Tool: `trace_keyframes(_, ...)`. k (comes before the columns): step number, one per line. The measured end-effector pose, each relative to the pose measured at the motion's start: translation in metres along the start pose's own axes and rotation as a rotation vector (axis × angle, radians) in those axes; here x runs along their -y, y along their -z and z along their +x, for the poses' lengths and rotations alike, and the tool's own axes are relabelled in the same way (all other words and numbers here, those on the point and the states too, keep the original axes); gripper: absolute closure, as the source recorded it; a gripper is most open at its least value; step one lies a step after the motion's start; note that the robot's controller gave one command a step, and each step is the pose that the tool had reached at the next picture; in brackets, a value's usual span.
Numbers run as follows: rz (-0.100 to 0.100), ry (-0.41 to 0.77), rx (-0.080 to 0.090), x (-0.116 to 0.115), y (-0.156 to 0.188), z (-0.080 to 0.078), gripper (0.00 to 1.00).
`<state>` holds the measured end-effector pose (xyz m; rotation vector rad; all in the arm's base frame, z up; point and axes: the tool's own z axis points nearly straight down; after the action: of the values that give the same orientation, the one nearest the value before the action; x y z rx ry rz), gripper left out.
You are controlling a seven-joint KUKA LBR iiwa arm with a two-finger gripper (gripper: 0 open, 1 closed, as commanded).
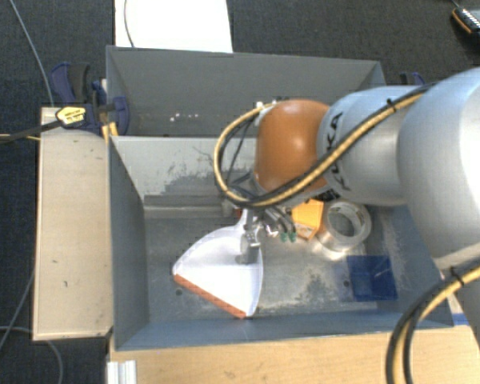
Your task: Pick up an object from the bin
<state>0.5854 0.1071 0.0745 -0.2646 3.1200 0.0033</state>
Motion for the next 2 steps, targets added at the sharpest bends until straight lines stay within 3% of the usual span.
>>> trace_keyframes(1,0.001,0.322,0.004,-0.023,0.046,-0.013,0.0)
trace_keyframes(2,-0.001,0.015,-0.011,-0.004,-0.004,0.001,0.0)
